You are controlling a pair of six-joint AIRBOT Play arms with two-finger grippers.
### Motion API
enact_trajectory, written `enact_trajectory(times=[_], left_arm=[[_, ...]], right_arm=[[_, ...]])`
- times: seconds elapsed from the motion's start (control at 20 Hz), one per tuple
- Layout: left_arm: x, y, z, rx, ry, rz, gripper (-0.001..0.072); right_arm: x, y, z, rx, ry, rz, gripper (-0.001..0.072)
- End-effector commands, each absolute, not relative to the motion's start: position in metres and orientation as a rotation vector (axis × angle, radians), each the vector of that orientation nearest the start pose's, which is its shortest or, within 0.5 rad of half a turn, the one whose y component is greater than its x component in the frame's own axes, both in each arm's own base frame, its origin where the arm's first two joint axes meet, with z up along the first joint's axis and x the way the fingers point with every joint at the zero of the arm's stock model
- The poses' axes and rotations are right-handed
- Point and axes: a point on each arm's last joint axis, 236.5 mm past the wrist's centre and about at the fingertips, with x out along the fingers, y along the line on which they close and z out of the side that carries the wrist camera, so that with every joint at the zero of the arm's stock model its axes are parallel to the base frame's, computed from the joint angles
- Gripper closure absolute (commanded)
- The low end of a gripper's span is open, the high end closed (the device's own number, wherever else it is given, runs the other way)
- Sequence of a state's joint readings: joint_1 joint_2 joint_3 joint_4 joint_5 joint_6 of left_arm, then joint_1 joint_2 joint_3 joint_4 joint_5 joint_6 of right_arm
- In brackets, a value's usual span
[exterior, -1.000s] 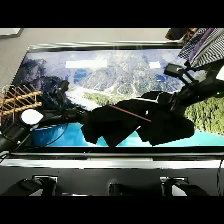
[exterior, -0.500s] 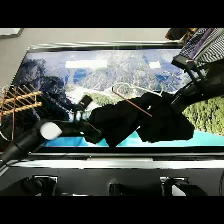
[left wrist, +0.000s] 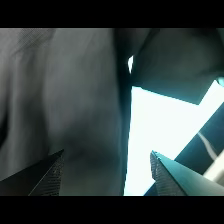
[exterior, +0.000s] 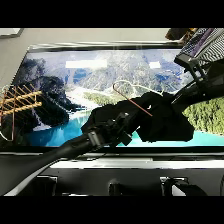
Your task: Fold the clothes and pants, and hang the long-sleeved shirts on hangers.
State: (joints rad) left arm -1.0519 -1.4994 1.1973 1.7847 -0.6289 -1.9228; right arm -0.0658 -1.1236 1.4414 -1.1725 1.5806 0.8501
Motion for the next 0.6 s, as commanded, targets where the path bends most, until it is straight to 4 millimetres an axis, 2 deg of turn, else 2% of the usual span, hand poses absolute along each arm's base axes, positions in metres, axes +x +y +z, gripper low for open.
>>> enact_trajectory(times=[0.0, 0.15, 0.2, 0.25, 0.3, 0.35, 0.45, 0.55], left_arm=[[0.289, -0.446, -0.034, 0.385, 0.855, -0.747, 0.0098], [0.289, -0.448, -0.045, 0.377, 0.869, -0.74, 0.0098], [0.291, -0.447, -0.049, 0.356, 0.884, -0.723, 0.0125], [0.293, -0.445, -0.051, 0.323, 0.902, -0.699, 0.0309], [0.296, -0.443, -0.051, 0.301, 0.911, -0.68, 0.0598], [0.301, -0.44, -0.048, 0.275, 0.915, -0.663, 0.0679], [0.312, -0.424, -0.042, 0.254, 0.968, -0.594, 0.068], [0.326, -0.398, -0.032, 0.27, 1.024, -0.501, 0.0681]], right_arm=[[0.331, 0.07, 0.153, -0.331, 1.054, 0.705, 0.0668], [0.331, 0.07, 0.153, -0.331, 1.054, 0.704, 0.0668], [0.331, 0.07, 0.153, -0.331, 1.054, 0.705, 0.0668], [0.33, 0.07, 0.153, -0.331, 1.055, 0.705, 0.0668], [0.329, 0.07, 0.153, -0.33, 1.059, 0.707, 0.0668], [0.327, 0.07, 0.152, -0.33, 1.066, 0.711, 0.0668], [0.326, 0.07, 0.154, -0.325, 1.068, 0.702, 0.0668], [0.325, 0.068, 0.157, -0.325, 1.062, 0.683, 0.0668]])
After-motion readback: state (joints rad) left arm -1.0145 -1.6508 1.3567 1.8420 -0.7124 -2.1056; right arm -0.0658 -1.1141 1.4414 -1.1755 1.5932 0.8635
